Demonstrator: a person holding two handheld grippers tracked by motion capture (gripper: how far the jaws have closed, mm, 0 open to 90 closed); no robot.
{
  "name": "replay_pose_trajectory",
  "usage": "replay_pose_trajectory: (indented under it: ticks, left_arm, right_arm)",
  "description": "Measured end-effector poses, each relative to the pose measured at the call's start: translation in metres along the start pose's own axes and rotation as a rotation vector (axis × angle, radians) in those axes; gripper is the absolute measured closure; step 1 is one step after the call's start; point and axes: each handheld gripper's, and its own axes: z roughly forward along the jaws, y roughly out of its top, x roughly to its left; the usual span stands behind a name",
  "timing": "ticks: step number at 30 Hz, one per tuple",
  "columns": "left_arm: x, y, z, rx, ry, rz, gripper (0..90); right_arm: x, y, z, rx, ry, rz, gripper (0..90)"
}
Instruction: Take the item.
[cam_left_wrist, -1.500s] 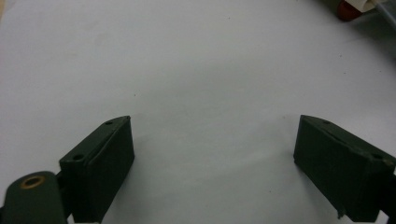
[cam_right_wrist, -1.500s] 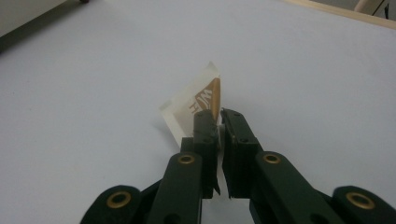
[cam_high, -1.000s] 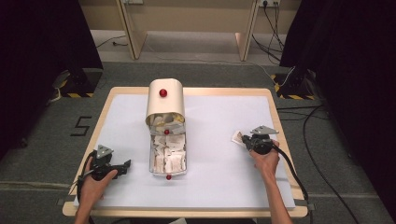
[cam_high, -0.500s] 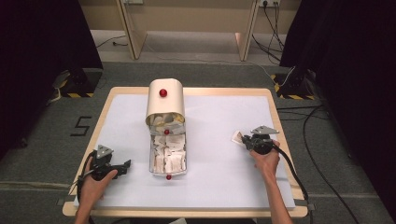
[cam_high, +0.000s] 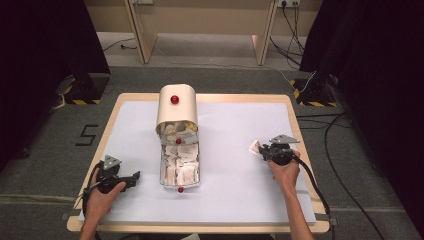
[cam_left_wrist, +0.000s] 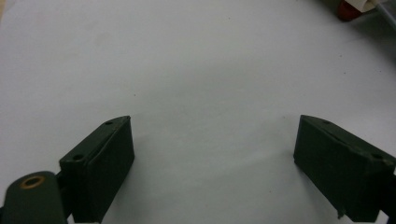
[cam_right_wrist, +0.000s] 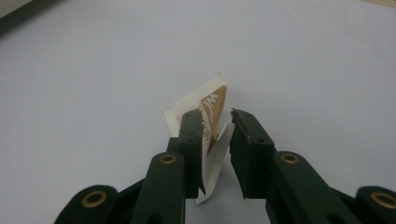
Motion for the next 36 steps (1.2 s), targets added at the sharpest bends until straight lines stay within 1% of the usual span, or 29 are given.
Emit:
replay_pose_trajectory:
  ticks: [3,5,6,10,12,14,16,19,24,26,28,32,36]
  left_arm:
    - [0.000,0.000,0.000,0.000,0.000,0.000,11.4]
    - [0.000,0.000,0.000,0.000,0.000,0.000,11.4]
    - [0.000,0.000,0.000,0.000,0.000,0.000,11.4]
    - [0.000,0.000,0.000,0.000,0.000,0.000,11.4]
    - [0.000,0.000,0.000,0.002,0.000,0.002,11.4]
    - [0.000,0.000,0.000,0.002,0.000,0.003,11.4]
    - [0.000,0.000,0.000,0.002,0.000,0.003,11.4]
    - [0.000,0.000,0.000,0.002,0.000,0.003,11.4]
    - [0.000,0.000,0.000,0.002,0.000,0.003,11.4]
    - [0.000,0.000,0.000,0.000,0.000,0.000,11.4]
    - [0.000,0.000,0.000,0.002,0.000,0.002,11.4]
    - [0.000,0.000,0.000,0.002,-0.001,0.003,11.4]
    - [0.000,0.000,0.000,0.002,0.000,0.002,11.4]
  right_arm:
    - [0.000,0.001,-0.001,-0.007,-0.003,0.007,68.8]
    - [-0.001,0.002,-0.003,-0.027,-0.011,0.018,64.3]
    - [-0.001,0.002,-0.004,-0.035,-0.010,0.026,63.5]
    - [0.001,0.008,-0.009,-0.052,-0.007,0.033,57.9]
    - [0.002,0.010,-0.010,-0.058,-0.007,0.028,55.0]
    - [0.005,0.012,-0.011,-0.068,-0.004,0.028,54.2]
    - [0.007,0.014,-0.011,-0.065,0.000,0.019,53.6]
    - [0.009,0.016,-0.013,-0.066,0.010,0.021,52.3]
    - [0.015,0.018,-0.016,-0.063,0.027,0.008,49.5]
    - [0.017,0.019,-0.017,-0.070,0.034,0.012,48.3]
    - [0.018,0.019,-0.018,-0.072,0.045,0.026,46.5]
    - [0.020,0.018,-0.021,-0.063,0.051,0.021,44.8]
    - [0.024,0.016,-0.025,-0.055,0.067,0.021,42.5]
